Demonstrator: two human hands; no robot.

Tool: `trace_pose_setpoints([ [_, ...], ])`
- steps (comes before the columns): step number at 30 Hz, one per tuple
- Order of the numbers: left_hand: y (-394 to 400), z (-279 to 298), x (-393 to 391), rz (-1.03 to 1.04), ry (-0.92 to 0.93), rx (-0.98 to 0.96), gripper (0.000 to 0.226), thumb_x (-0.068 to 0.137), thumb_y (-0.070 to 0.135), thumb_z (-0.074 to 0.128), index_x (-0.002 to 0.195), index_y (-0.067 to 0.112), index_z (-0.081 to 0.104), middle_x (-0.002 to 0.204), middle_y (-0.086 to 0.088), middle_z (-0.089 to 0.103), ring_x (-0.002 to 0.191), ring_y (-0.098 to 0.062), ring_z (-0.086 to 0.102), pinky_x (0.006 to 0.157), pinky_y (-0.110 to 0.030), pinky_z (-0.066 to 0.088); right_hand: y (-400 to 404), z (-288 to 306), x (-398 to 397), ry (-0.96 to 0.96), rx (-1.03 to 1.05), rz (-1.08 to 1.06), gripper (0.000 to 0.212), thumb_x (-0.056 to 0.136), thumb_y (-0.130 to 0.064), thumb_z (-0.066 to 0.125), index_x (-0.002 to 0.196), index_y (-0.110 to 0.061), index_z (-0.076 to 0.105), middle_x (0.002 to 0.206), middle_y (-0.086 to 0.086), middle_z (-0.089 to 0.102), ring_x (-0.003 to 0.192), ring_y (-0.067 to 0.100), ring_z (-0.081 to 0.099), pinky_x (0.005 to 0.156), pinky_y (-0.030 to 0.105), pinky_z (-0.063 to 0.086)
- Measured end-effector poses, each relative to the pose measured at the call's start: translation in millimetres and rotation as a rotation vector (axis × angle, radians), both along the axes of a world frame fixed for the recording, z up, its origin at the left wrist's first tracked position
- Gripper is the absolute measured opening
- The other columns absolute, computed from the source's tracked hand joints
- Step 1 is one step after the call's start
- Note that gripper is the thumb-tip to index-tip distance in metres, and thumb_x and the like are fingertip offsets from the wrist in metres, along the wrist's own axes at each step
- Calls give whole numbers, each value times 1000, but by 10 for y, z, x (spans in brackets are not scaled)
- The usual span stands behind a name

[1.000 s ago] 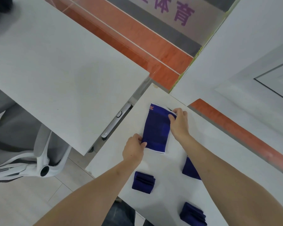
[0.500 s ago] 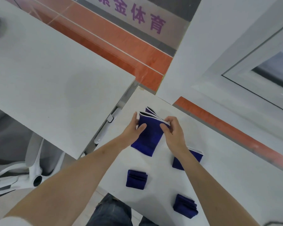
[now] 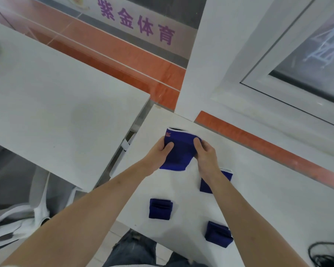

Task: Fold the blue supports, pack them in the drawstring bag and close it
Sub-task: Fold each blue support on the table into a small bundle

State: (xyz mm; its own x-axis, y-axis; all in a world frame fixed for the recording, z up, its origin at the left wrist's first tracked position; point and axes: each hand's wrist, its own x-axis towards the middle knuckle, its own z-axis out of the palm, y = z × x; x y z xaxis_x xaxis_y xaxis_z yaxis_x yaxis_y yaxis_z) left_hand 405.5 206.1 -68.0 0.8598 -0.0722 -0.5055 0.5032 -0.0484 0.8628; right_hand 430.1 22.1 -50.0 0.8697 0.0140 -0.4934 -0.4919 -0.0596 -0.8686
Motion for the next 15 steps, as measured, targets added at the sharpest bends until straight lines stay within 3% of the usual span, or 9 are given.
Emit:
trace_pose_setpoints([
  [3, -33, 51, 2, 64, -33, 29, 17, 110, 25, 44, 123, 19, 53, 121, -2, 67, 110, -25, 65, 92, -43, 56, 14, 23, -42, 39, 26, 28, 36, 107, -39, 51, 120, -10, 69, 113, 6, 76, 110, 28, 70, 103, 49, 55],
  [8, 47, 95, 54, 120, -68, 71, 14, 106, 24, 54, 117, 18, 60, 114, 0, 73, 106, -26, 69, 89, -46, 58, 18, 27, -23, -7, -96, 55, 19, 107, -34, 52, 115, -24, 66, 111, -4, 75, 108, 19, 70, 101, 49, 56],
  [11, 130, 143, 138, 135, -152, 111, 8, 100, 23, 62, 105, 17, 64, 105, -3, 76, 97, -25, 71, 84, -45, 57, -3, 121, 51, -130, -197, 87, 17, 106, -33, 53, 99, -19, 60, 92, -6, 69, 87, 10, 65, 84, 37, 57],
  [13, 180, 153, 164, 118, -242, 180, 5, 97, 23, 64, 99, 19, 63, 99, -2, 75, 93, -23, 69, 84, -39, 54, -30, 175, 51, -222, -276, 124, 22, 106, -28, 54, 86, -19, 50, 73, -13, 55, 66, 2, 49, 68, 26, 43],
  [15, 222, 141, 102, 48, -340, 311, 5, 101, 22, 63, 99, 19, 60, 96, 5, 74, 90, -16, 67, 80, -29, 51, -78, 153, -11, -274, -316, 177, 13, 106, -23, 54, 93, -20, 54, 77, -16, 58, 67, 2, 52, 66, 21, 42],
])
